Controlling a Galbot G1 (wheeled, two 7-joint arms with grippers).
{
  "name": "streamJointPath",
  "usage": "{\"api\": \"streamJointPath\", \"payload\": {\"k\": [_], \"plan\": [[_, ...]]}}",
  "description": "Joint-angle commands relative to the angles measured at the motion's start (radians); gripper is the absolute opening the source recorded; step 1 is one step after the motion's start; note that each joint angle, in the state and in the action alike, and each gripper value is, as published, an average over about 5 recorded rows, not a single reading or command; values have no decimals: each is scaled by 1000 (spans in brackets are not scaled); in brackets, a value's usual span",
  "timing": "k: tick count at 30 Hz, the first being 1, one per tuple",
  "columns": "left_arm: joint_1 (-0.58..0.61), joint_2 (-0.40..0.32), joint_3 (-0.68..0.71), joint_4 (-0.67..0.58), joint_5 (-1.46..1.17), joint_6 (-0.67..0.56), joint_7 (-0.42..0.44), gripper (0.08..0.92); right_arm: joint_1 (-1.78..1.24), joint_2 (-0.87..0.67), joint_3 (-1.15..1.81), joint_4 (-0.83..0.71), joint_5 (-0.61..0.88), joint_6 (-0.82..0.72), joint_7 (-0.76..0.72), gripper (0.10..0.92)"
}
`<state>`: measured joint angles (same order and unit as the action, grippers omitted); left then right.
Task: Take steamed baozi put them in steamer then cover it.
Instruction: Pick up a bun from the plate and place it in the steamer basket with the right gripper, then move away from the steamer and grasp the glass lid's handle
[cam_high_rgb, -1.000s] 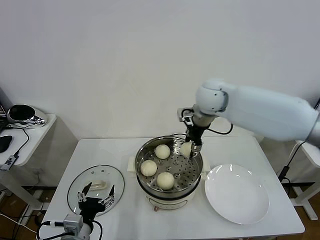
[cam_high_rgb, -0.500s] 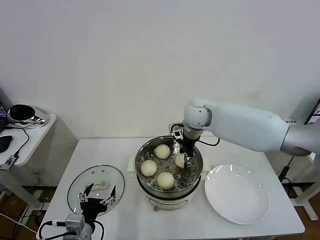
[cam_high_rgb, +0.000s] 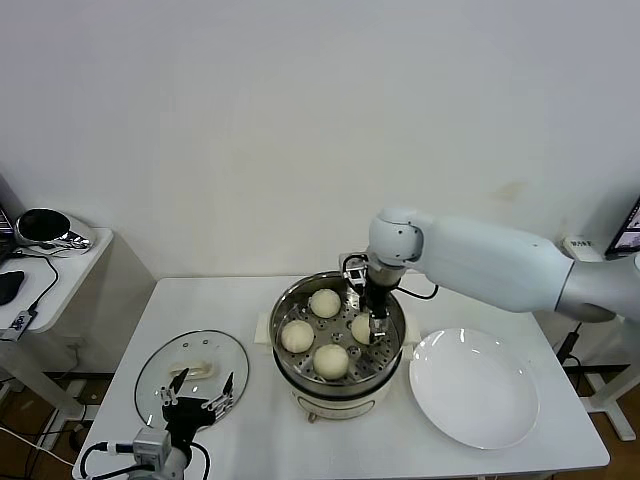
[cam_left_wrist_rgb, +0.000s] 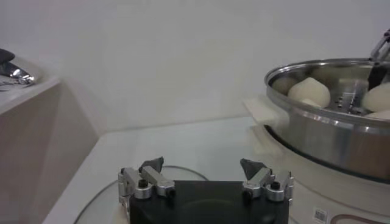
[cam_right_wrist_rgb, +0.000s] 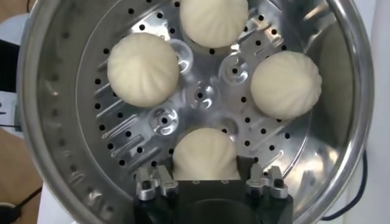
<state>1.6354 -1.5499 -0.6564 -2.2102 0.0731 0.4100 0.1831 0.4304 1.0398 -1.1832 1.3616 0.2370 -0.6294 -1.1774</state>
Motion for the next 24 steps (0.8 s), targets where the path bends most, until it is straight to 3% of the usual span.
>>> {"api": "streamJointPath", "payload": {"k": [1,8,14,24], "plan": [[0,-2,-1,-2,3,2,2,823,28,-120,94,70,19,1,-1,815],[3,-4,1,5,-7,-16,-6,823,6,-345,238,184,119,54,76,823],[6,-9,12,2,-15,-33,-20,823,-140,-523,415,215,265,214,335,823],[9,-9,18,7,-36,-38,-19,823,-968,-655,1290,323,410,352,634,823]]}}
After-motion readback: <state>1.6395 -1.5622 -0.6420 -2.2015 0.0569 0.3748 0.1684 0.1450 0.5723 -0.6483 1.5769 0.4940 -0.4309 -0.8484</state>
